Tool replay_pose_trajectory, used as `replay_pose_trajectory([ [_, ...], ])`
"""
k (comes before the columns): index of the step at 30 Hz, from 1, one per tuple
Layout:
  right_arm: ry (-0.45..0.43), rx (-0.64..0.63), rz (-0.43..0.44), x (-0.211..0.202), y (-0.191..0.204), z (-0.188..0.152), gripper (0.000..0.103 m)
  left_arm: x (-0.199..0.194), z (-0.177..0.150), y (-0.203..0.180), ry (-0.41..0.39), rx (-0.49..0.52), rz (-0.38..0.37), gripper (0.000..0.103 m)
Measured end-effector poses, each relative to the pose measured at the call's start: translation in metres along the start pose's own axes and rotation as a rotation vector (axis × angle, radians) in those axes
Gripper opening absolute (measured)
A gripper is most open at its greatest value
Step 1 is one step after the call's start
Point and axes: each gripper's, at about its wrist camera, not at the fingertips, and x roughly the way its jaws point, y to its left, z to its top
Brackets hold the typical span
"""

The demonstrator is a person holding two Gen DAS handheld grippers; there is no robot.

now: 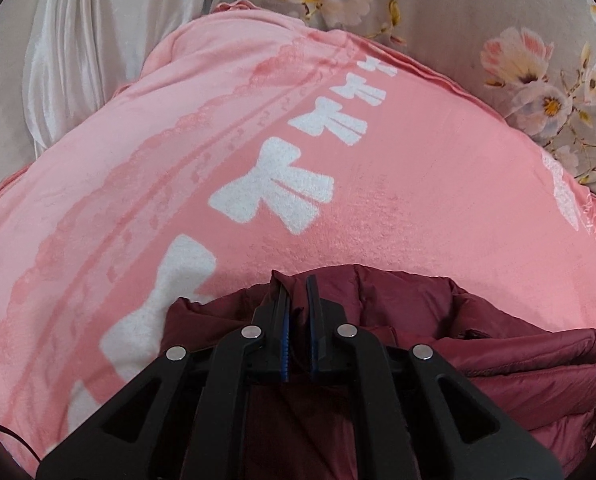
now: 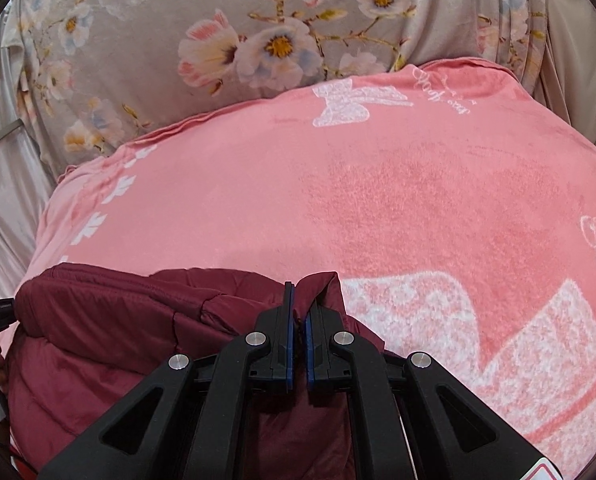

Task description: Fold large clothes

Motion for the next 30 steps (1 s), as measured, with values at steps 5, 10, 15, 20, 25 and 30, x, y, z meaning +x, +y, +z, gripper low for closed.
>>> replay_pose_trajectory([
  [5,0.027,0.001,-0.011,0.010,-0.001,-0.002,0.004,0.013,-0.005,-0.005,-0.002,0.017,0.025,0.009],
  [10,-0.044,0.003,-0.017,-0.022,0.002,0.000,0.013,0.013,-0.006,-0.004,-0.010,0.007,0.024,0.012],
  [15,-0.254,-0.066,-0.048,-0.098,0.027,-0.001,0.050,-0.052,-0.006,0.006,-0.176,-0.023,0.035,0.065],
  [20,-0.287,-0.120,0.084,-0.124,0.078,-0.003,0.030,-0.137,-0.011,-0.021,-0.342,0.044,-0.030,0.067],
  [25,-0.212,-0.260,0.144,-0.089,0.146,-0.028,0.014,-0.147,-0.023,-0.077,-0.302,0.132,-0.127,0.067],
  [30,-0.081,-0.296,0.158,-0.035,0.174,-0.043,0.008,-0.106,-0.042,-0.116,-0.186,0.199,-0.105,0.060],
])
